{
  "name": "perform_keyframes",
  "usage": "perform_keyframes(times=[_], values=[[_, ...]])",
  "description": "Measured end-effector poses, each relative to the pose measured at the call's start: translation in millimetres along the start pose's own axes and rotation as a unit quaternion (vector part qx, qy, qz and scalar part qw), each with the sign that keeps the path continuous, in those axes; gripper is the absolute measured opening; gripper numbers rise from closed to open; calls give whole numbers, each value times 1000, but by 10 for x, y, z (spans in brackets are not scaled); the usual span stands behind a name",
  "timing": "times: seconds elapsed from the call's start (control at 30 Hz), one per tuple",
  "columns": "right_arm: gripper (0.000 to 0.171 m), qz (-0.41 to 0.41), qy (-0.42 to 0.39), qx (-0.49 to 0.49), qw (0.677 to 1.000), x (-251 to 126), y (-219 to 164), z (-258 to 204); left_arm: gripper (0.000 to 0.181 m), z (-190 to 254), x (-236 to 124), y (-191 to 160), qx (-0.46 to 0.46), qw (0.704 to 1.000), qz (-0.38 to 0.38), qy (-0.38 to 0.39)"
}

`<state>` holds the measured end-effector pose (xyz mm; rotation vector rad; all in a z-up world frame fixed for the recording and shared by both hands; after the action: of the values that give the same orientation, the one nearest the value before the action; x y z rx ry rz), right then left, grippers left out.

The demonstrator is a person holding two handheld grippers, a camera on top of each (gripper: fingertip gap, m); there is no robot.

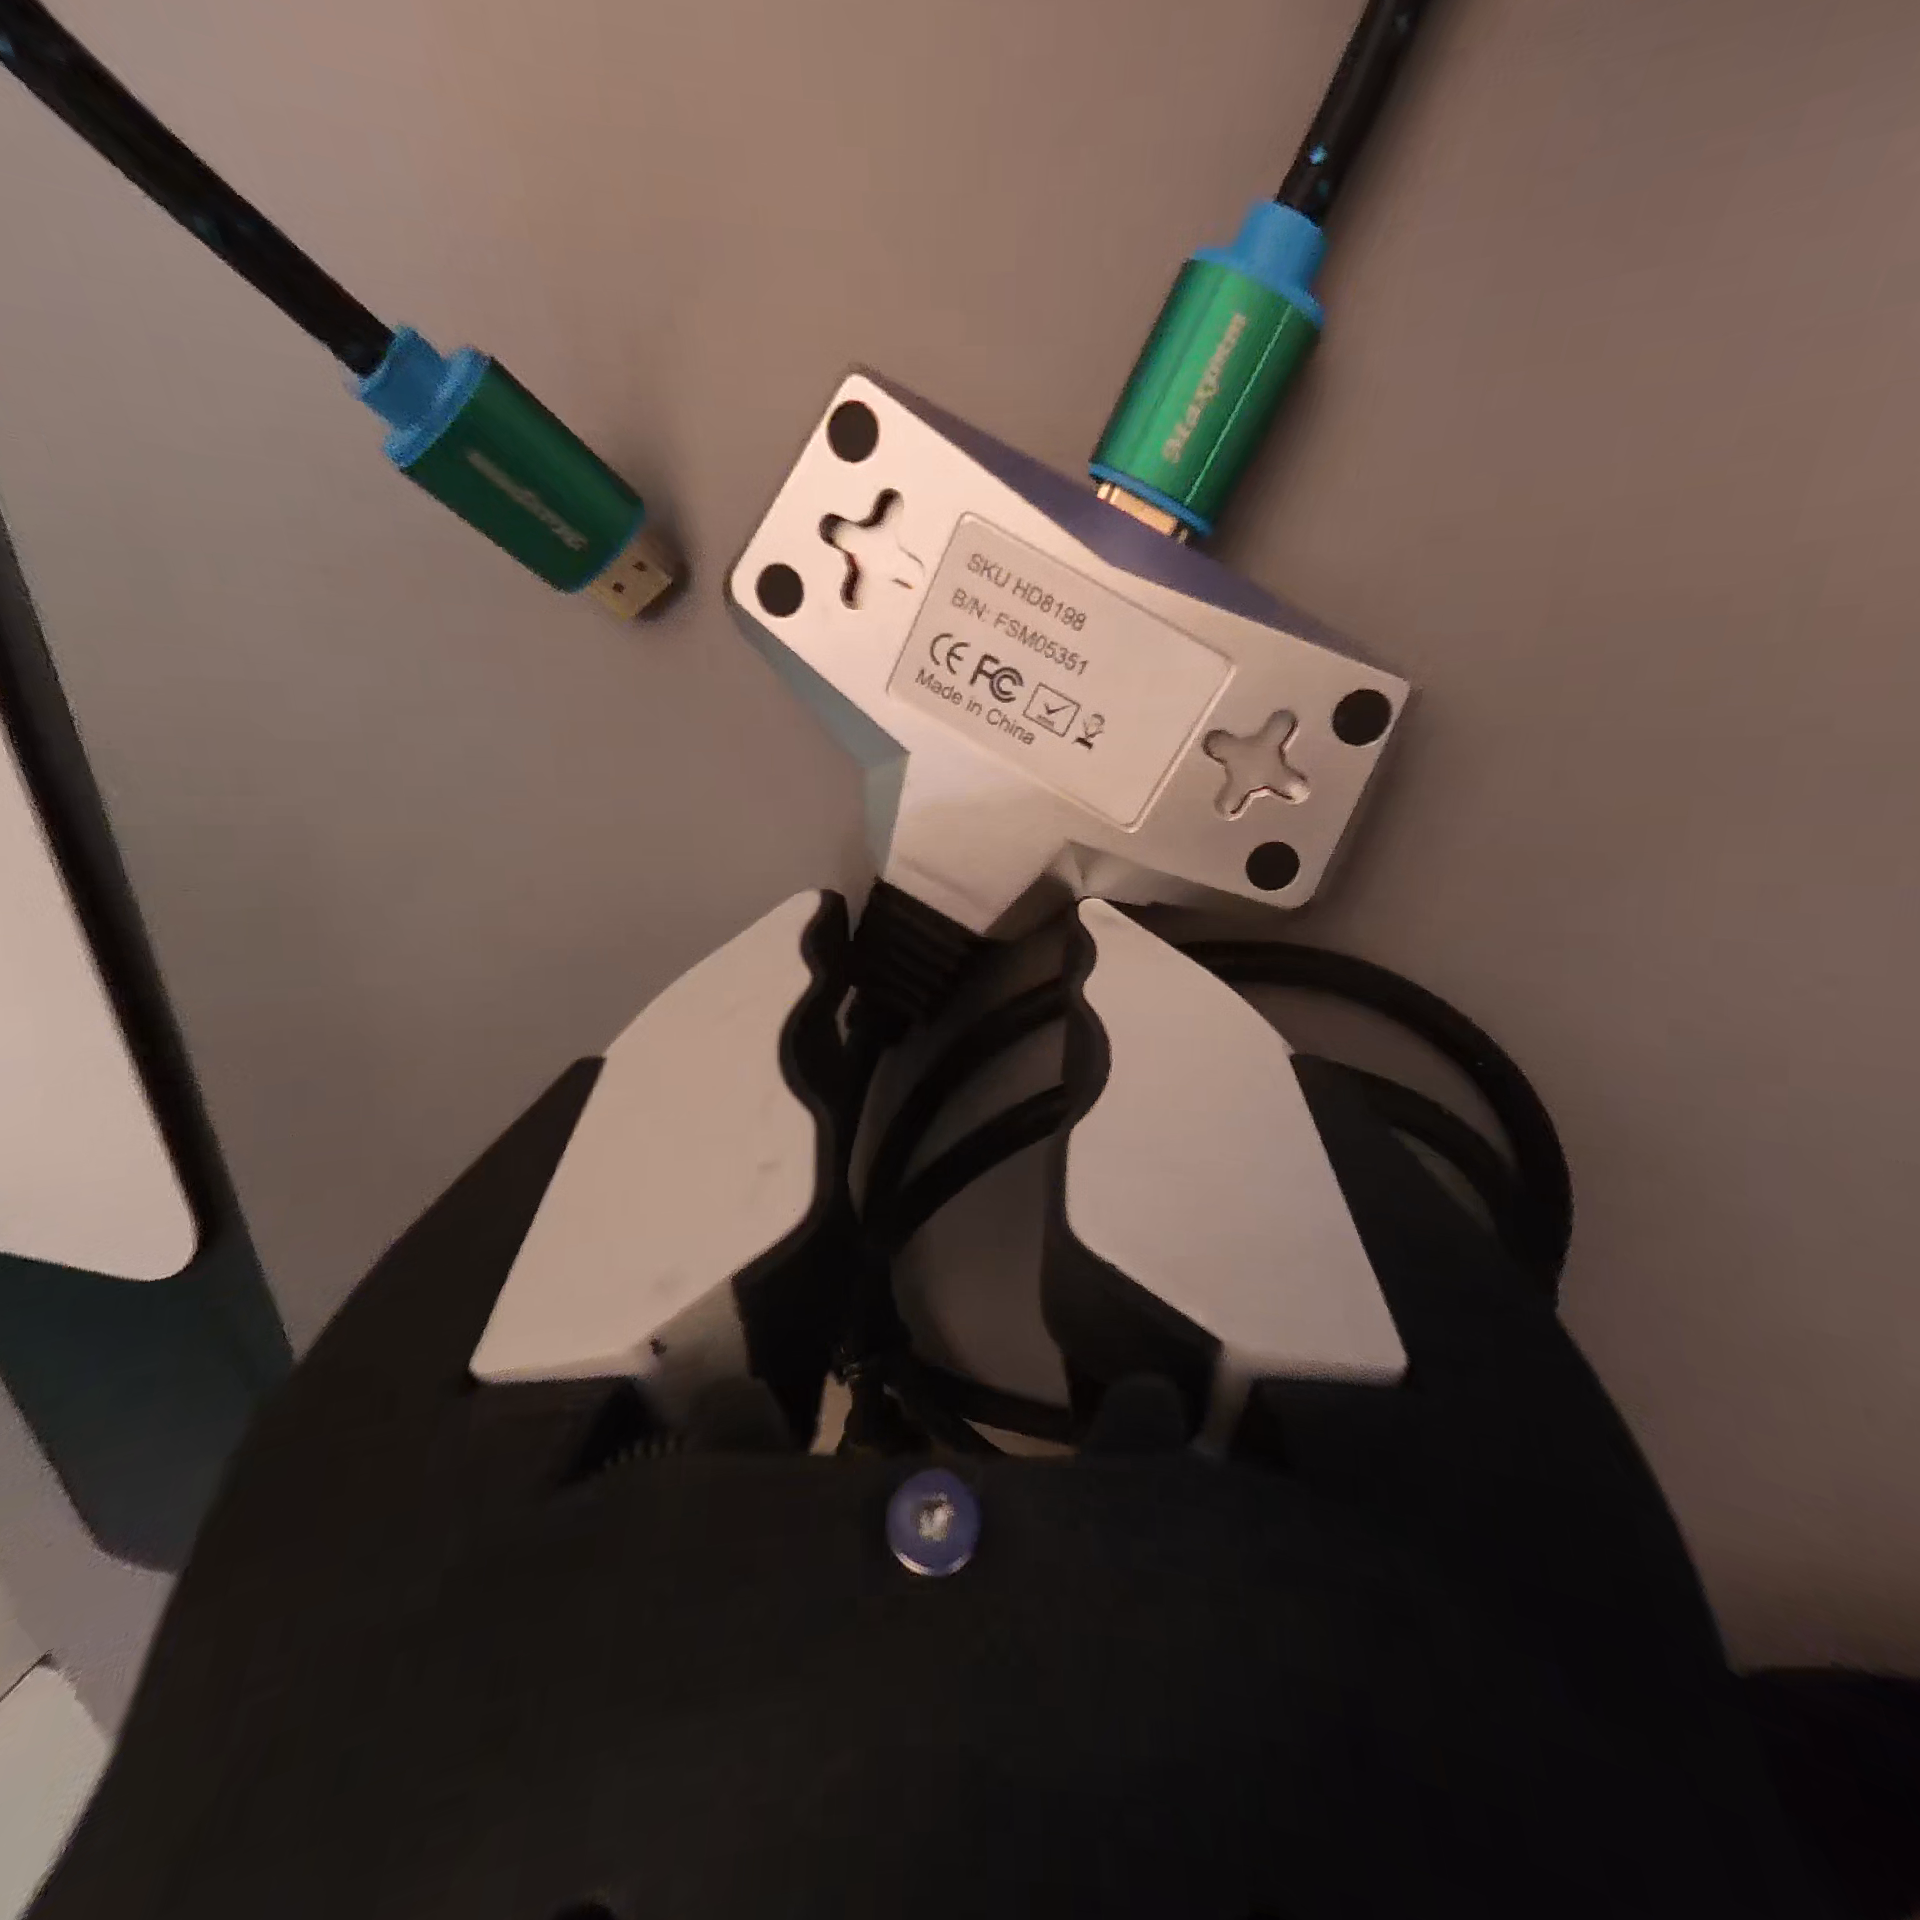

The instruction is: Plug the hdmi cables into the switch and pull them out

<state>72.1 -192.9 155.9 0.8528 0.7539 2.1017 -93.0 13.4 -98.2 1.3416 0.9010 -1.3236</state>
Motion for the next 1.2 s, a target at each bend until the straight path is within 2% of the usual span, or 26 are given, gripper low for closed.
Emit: perform_keyframes(times=[0.3, 0.4, 0.53, 0.73, 0.83, 0.93, 1.03, 1.2], values=[[7, 3, 3, 12, 1000, -40, -18, 44, 38, -34, 15, -10, 23, 998, 35, -42], [7, -4, 7, 11, 1000, -33, -39, 31, 35, -35, 21, -5, 6, 997, 53, -47], [7, -16, 11, 19, 1000, -13, -99, 36, 23, 38, -36, -46, -23, 992, 103, -70], [7, -60, 22, 38, 997, 118, -274, -22, 22, 188, -195, -127, -62, 975, 196, -82], [7, -96, 35, 43, 994, 234, -390, -126, 22, 261, -324, -156, -90, 968, 223, -77], [7, -129, 49, 38, 990, 359, -506, -259, 22, 323, -519, -122, -126, 956, 262, -35], [7, -143, 64, 38, 987, 450, -572, -370, 22, 381, -753, -102, -114, 948, 298, 4], [7, -139, 68, 52, 987, 483, -558, -414, 22, 506, -1098, -172, -90, 923, 374, -11]])
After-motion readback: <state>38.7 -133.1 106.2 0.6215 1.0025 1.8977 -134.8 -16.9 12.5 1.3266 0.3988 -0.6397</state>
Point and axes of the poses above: each gripper's, where its closed fingertips meet, x out along the fingers, y out of its top, z = x × y across the jaws, the point moved 6 cm from there along -x, back along the fingers, and after that the axes turned 15 degrees about -y, right-handed, at the moved point
